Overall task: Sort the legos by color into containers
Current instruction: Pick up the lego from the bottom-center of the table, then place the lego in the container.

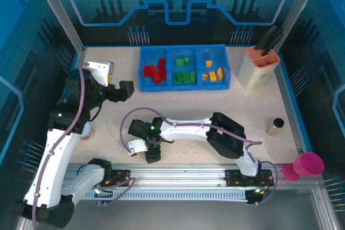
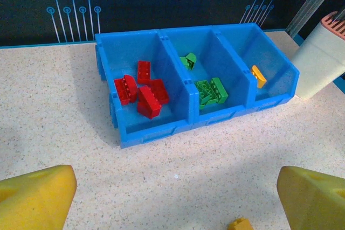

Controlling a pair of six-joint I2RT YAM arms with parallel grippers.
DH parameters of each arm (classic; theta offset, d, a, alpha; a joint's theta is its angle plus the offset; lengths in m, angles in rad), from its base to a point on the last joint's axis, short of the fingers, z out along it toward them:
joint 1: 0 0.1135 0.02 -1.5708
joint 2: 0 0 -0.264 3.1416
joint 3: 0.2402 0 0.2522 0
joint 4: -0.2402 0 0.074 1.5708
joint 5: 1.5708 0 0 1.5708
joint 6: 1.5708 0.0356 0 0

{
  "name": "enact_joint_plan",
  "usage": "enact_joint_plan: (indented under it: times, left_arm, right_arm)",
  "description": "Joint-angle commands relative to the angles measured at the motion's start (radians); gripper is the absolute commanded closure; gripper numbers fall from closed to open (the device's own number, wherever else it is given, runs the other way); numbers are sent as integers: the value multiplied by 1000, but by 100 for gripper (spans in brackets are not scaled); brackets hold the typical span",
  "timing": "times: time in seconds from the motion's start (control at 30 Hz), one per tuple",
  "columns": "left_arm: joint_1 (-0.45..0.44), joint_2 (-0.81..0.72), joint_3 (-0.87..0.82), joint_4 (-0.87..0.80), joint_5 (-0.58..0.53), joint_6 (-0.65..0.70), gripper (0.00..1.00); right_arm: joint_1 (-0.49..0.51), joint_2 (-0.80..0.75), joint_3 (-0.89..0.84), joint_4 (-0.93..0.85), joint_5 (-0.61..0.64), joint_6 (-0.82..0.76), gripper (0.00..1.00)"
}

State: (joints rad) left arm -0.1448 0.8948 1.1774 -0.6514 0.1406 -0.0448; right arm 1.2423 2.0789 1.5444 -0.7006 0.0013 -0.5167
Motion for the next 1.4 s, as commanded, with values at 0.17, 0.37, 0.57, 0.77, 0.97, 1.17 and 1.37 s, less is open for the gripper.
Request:
enact_joint_plan:
  times: [0.17,0.37,0.57,0.77,0.97,1.17,1.37]
  left_arm:
    - [13,3,-20,39,27,10,3]
    - [14,17,6,24,1,32,3]
    - [13,56,22,19,-16,43,3]
    - [14,110,51,11,-16,45,3]
    - [14,171,97,-1,-20,45,3]
    - [15,214,122,-4,-15,37,3]
    - [19,240,146,-13,-10,36,3]
  right_arm:
    - [-6,3,-56,80,138,-2,68]
    - [-156,-238,3,-104,140,91,78]
    - [-558,-507,-36,-160,169,229,78]
    - [-887,-514,-67,-35,172,310,77]
    - [-989,-279,96,38,228,352,78]
    - [-1027,37,419,9,246,352,76]
    - [-1046,294,694,-61,270,333,74]
